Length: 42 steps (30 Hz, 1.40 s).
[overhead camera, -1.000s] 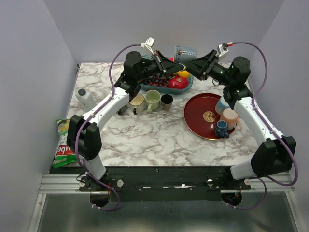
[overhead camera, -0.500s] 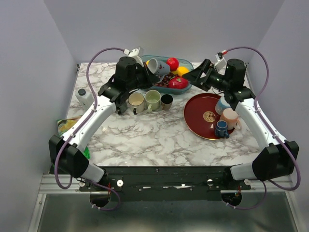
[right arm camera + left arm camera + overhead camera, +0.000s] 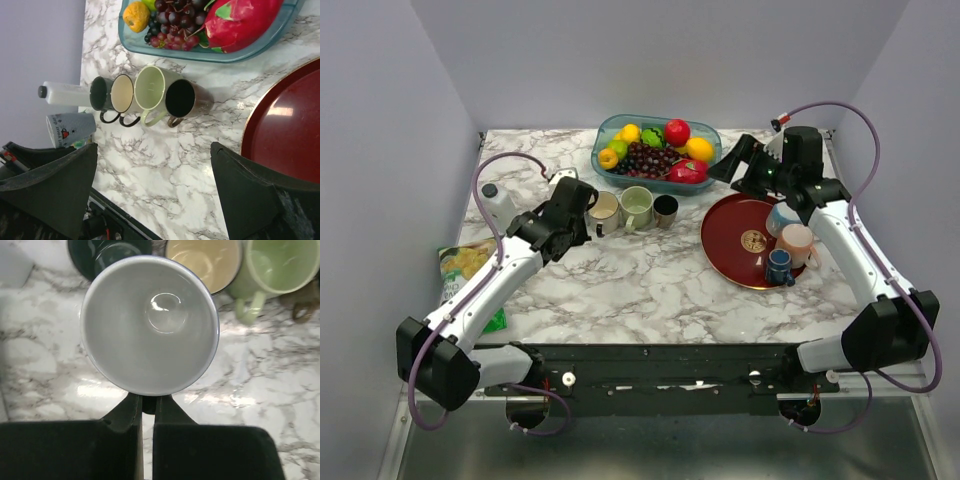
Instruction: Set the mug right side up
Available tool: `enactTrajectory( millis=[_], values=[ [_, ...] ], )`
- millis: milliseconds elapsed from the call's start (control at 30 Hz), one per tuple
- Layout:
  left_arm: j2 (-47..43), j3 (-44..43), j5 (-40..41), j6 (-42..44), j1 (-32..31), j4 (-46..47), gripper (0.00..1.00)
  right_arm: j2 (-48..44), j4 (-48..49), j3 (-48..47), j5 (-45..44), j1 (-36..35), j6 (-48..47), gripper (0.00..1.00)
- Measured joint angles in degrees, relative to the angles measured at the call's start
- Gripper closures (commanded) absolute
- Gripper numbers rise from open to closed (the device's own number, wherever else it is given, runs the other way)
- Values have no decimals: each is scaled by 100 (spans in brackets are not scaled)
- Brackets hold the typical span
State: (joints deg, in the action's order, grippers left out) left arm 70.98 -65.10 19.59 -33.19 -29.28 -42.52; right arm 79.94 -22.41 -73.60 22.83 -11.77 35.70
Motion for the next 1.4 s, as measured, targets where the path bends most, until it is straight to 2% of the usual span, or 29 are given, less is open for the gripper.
enactTrajectory(
  millis=[200,400,933,1100,1200,1233,1333,1400],
  values=[
    [-258,680,540,-354,0,-391,100,107,-162,-101,-79,0,-42,0],
    [-221,1187,601,-608,0,-369,100,120,-341,-138,-111,0,-42,0],
    [420,2070,870,-433,72,662,100,175,-649,-157,-245,15,-46,0],
    [455,2109,883,-358,195,955,100,175,-748,-155,-302,22,-85,0],
    [450,2146,890,-356,223,1038,81,184,-868,-157,-442,22,-133,0],
    [448,2151,896,-356,223,1040,69,192,-942,-160,-507,22,-153,0],
    [448,2153,909,-393,223,1056,52,238,-1152,-181,-699,22,-229,0],
    [446,2153,918,-396,223,1045,47,280,-1255,-197,-802,24,-280,0]
  ],
)
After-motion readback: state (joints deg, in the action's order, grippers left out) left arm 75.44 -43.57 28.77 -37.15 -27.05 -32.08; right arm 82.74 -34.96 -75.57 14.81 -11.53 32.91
